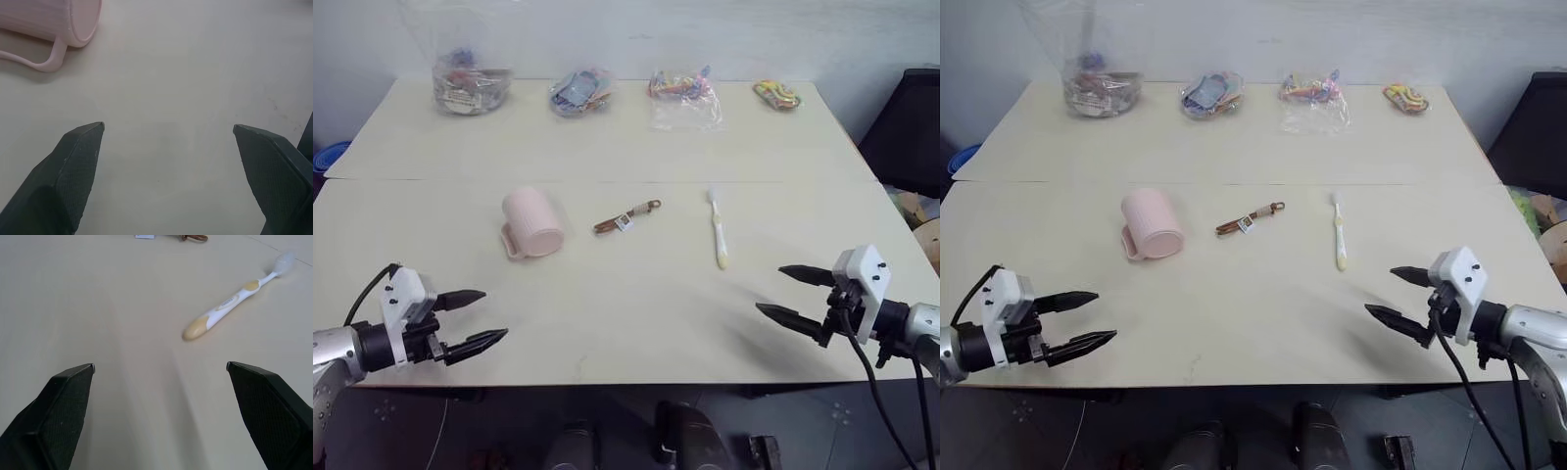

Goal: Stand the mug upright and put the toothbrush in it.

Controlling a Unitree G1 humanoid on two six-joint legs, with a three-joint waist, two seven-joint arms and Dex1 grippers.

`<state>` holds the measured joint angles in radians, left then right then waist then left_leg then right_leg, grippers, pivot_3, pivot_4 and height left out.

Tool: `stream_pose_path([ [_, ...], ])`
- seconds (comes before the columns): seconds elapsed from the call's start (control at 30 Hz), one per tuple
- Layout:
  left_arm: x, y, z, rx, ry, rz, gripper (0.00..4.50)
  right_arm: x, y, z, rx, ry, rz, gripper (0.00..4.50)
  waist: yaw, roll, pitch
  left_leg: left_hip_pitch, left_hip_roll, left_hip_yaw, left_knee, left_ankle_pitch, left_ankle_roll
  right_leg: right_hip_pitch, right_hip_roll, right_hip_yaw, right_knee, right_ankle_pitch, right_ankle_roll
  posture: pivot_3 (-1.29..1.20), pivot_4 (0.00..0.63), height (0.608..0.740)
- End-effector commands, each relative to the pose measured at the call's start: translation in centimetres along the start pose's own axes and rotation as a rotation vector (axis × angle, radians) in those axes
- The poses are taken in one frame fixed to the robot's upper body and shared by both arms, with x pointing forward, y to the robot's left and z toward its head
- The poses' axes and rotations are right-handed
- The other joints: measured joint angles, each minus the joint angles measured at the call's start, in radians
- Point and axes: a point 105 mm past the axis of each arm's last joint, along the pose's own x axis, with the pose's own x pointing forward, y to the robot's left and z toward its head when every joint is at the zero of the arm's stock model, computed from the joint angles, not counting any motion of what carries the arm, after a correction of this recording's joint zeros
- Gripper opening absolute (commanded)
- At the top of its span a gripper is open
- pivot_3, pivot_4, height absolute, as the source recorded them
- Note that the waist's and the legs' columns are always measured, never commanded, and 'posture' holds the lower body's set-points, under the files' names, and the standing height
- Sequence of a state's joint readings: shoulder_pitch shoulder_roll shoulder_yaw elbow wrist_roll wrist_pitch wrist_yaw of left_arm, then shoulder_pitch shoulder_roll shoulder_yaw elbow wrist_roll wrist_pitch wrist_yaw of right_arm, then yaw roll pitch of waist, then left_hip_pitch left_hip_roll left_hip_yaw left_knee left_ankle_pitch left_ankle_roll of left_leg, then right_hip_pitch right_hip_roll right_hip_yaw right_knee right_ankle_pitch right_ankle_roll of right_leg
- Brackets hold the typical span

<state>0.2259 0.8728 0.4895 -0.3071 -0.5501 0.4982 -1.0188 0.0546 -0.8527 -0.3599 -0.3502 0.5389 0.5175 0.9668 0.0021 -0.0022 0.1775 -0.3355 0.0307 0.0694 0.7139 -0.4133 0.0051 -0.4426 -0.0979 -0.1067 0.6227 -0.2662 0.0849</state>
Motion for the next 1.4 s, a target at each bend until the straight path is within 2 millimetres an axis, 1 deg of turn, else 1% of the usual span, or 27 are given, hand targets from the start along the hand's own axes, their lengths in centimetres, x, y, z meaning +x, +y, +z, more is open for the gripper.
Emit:
stream_pose_path([
  [0.03, -0.2, -0.5, 0.7, 0.042, -0.012, -0.015, 4.48, -0.2, 0.0, 1.2, -0.031, -0.024, -0.012, 4.50, 0.001, 0.000, 0.000, 0.000, 0.000, 0.000, 0.000, 0.000, 0.000, 0.000, 0.000, 0.000, 0.000, 0.000, 0.000, 0.00, 0.150, 0.740],
  [0.2, 0.0, -0.3, 0.6, 0.031, -0.008, 0.008, 4.48, -0.1, -0.1, 1.4, -0.029, -0.029, -0.020, 4.50, 0.001, 0.000, 0.000, 0.000, 0.000, 0.000, 0.000, 0.000, 0.000, 0.000, 0.000, 0.000, 0.000, 0.000, 0.000, 0.00, 0.150, 0.740],
  [0.67, 0.7, -0.8, 1.2, 0.013, -0.029, -0.020, 4.48, 0.3, 0.2, 1.9, -0.007, -0.033, -0.009, 4.50, 0.001, 0.000, 0.000, 0.000, 0.000, 0.000, 0.000, 0.000, 0.000, 0.000, 0.000, 0.000, 0.001, 0.000, 0.000, 0.00, 0.150, 0.740],
  [0.8, 0.7, -1.7, 1.8, 0.015, -0.030, -0.076, 4.48, 0.6, 0.3, 2.2, -0.039, -0.024, 0.006, 4.50, 0.000, 0.000, 0.000, 0.000, 0.000, 0.000, 0.000, 0.000, 0.000, 0.000, 0.000, 0.000, 0.002, 0.000, 0.000, 0.00, 0.150, 0.740],
  [0.93, 0.9, -2.5, 3.2, 0.023, -0.058, -0.120, 4.48, 1.3, 0.1, 3.2, -0.070, -0.043, 0.026, 4.50, -0.002, 0.000, 0.000, 0.000, 0.000, 0.000, 0.000, 0.000, 0.000, 0.000, 0.000, 0.000, 0.002, 0.000, 0.000, 0.00, 0.150, 0.740],
  [1.0, 1.0, -2.5, 4.0, 0.043, -0.062, -0.119, 4.48, 1.8, 0.1, 4.0, -0.103, -0.052, 0.040, 4.50, -0.002, 0.000, 0.000, 0.000, 0.000, 0.000, 0.001, 0.000, 0.000, 0.000, 0.000, 0.001, 0.002, 0.000, 0.000, 0.00, 0.150, 0.740],
  [1.07, 1.0, -2.7, 5.2, 0.075, -0.070, -0.136, 4.48, 3.1, 0.6, 5.5, -0.147, -0.077, 0.102, 4.50, -0.003, 0.000, 0.000, 0.000, 0.000, 0.000, 0.001, 0.000, 0.000, 0.000, 0.000, 0.001, 0.002, 0.000, 0.000, 0.00, 0.150, 0.740],
  [1.1, 0.9, -2.8, 6.0, 0.075, -0.084, -0.154, 4.48, 4.0, 0.9, 6.6, -0.172, -0.094, 0.138, 4.50, -0.004, 0.000, 0.000, 0.000, 0.000, 0.000, 0.001, 0.000, 0.000, 0.000, 0.000, 0.001, 0.002, 0.000, 0.000, 0.00, 0.150, 0.740],
  [1.2, 0.8, -2.6, 8.4, 0.085, -0.125, -0.192, 4.48, 7.7, 0.9, 9.1, -0.262, -0.115, 0.197, 4.50, -0.007, 0.000, 0.000, 0.000, -0.001, 0.000, 0.001, 0.000, -0.001, -0.001, 0.001, 0.001, 0.002, 0.000, 0.000, 0.00, 0.150, 0.740],
  [1.27, 0.5, -1.8, 9.7, 0.098, -0.145, -0.188, 4.48, 10.7, 0.7, 10.2, -0.313, -0.111, 0.216, 4.50, -0.013, 0.000, 0.000, 0.000, -0.002, 0.000, 0.001, 0.001, -0.001, -0.001, 0.001, 0.000, 0.003, 0.000, 0.000, 0.00, 0.150, 0.740],
  [1.3, 0.4, -1.2, 10.0, 0.104, -0.147, -0.171, 4.48, 12.7, 0.4, 10.6, -0.347, -0.101, 0.213, 4.50, -0.015, 0.001, 0.000, 0.000, -0.002, 0.001, 0.001, 0.001, -0.001, -0.001, 0.002, 0.000, 0.004, 0.000, 0.000, 0.00, 0.150, 0.740],
  [1.4, 0.4, 0.3, 10.4, 0.134, -0.140, -0.120, 4.48, 17.7, -0.3, 11.1, -0.462, -0.050, 0.174, 4.50, -0.031, 0.001, 0.001, -0.001, -0.003, 0.001, -0.001, 0.001, -0.002, -0.002, 0.002, -0.001, 0.003, -0.001, -0.002, 0.00, 0.150, 0.740],
])
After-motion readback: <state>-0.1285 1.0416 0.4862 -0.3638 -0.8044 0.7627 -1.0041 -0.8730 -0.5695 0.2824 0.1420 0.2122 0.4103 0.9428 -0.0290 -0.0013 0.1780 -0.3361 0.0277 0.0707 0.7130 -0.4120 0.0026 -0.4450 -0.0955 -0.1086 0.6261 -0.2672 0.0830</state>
